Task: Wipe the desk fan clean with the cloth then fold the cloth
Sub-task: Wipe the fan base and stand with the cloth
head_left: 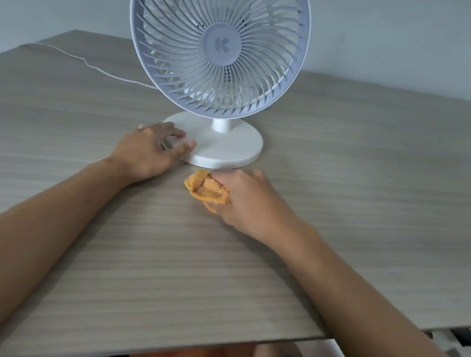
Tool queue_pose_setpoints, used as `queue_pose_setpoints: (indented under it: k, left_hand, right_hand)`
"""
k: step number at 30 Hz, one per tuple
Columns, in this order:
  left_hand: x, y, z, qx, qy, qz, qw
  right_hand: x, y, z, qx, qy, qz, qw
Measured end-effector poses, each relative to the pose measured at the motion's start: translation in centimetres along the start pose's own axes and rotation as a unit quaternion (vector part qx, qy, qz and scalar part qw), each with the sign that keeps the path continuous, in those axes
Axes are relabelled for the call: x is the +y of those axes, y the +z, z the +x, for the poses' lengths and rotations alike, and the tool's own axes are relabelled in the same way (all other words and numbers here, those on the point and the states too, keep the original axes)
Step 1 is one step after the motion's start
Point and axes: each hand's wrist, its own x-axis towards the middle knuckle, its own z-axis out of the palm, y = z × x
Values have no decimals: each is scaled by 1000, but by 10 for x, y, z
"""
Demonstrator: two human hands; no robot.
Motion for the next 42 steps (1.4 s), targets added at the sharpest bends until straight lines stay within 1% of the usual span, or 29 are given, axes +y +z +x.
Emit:
queue_pose_setpoints:
  k: [3, 5, 7, 9, 12, 17, 22, 26, 30, 32, 35, 38, 42]
  left_hand:
    - [-3, 0, 0, -8, -2, 5, 1000]
    - [-4, 0, 1, -12, 0, 5, 1000]
    - [-3, 0, 1, -15, -3, 1, 1000]
    - [-3, 0, 2, -13, -6, 1, 1000]
    - [-1, 0, 3, -17, -9, 3, 1000]
    - [-1, -2, 4, -21, -17, -4, 1000]
    - [2, -3, 0, -31, -29, -24, 999]
    - [-1, -3, 2, -40, -39, -33, 998]
    - [-12, -1, 6, -57, -45, -35, 997]
    - [-15, -1, 7, -58, -48, -37, 996]
    - [-16, 1, 8, -54, -46, -42, 997]
    - [-14, 3, 8, -46, -40, -41, 997]
    - [-14, 1, 7, -49, -48, -55, 996]
  right_hand:
    - [32, -2, -3, 0, 6, -22, 1000]
    - [59, -7, -4, 14, 62, -60, 996]
    - [84, -17, -4, 73, 134, -63, 986]
    - [100, -24, 0, 121, 181, -80, 973]
    - [106, -23, 10, 114, 216, -98, 965]
    - [86, -16, 17, 58, 138, -127, 981]
    - [54, -14, 9, 43, 100, -120, 987]
    - [15, -4, -1, 36, 23, -59, 997]
    - [-25, 11, -5, 38, -41, 12, 998]
    - [-25, 9, -9, 44, -38, 30, 998]
    - [-6, -4, -22, 57, -25, 44, 997]
    - [26, -20, -34, 92, 35, 34, 995]
    - [76, -30, -21, 109, 118, -32, 987]
